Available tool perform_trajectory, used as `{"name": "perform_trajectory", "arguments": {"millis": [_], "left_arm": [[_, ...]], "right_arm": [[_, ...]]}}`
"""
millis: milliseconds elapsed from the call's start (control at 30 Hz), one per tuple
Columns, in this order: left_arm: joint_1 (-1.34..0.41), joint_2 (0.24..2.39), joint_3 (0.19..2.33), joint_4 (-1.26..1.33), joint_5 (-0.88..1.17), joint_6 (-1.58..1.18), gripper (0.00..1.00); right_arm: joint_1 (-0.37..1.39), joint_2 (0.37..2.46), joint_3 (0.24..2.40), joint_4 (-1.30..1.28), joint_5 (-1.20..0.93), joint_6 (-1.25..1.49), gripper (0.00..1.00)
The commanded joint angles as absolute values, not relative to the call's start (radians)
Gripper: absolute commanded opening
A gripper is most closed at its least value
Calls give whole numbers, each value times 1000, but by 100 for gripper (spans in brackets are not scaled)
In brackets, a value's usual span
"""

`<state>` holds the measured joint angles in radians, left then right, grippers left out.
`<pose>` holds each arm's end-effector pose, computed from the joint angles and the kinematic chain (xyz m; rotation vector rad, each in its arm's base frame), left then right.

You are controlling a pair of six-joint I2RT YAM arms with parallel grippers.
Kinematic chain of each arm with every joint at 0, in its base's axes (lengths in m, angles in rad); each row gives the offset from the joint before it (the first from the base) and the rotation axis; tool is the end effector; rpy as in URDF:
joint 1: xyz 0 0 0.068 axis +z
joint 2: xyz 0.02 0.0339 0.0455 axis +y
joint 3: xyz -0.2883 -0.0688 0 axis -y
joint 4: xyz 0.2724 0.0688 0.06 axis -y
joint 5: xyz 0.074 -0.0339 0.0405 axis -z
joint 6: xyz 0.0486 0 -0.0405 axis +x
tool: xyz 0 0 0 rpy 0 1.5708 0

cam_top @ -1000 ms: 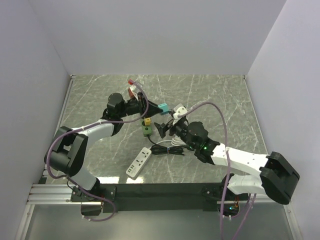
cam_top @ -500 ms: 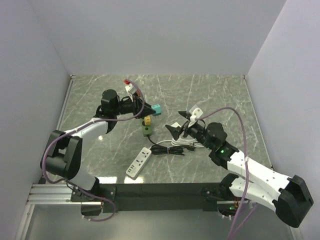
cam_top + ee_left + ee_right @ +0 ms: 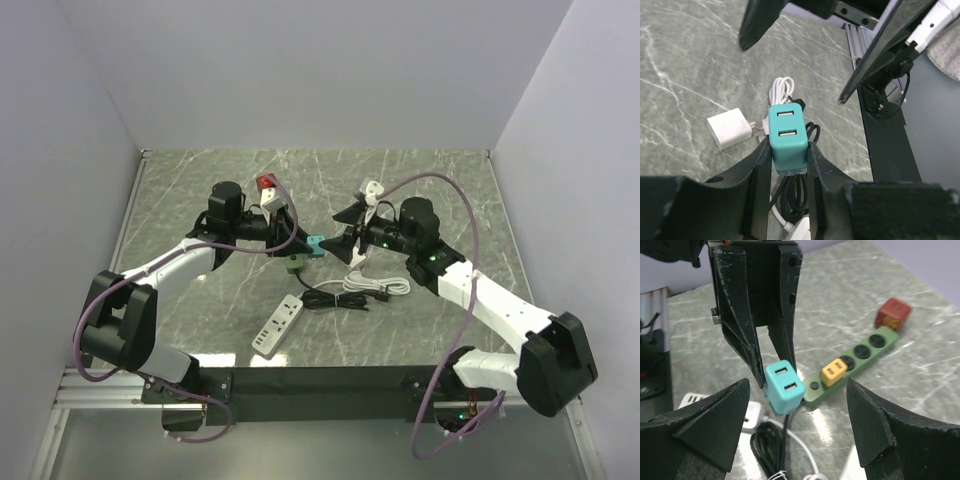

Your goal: Insert the plug

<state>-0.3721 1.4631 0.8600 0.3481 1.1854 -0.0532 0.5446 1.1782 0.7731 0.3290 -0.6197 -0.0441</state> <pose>0.2973 -0.1644 0.2718 1.1155 1.5004 -1.3622 0.2394 0.1780 0.3190 -0.9405 1.4270 0.8842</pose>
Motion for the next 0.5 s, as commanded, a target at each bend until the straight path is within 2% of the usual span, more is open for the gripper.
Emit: {"name": "perform_trajectory", "arguments": {"millis": [0, 467], "left_arm": [[-380, 1427, 902, 310, 1238, 32, 1], [-393, 1447, 919, 279, 1235, 63, 1]], "right_arm": [[537, 1227, 839, 291, -748, -31, 84], [535, 1358, 893, 238, -870, -71, 79]]}}
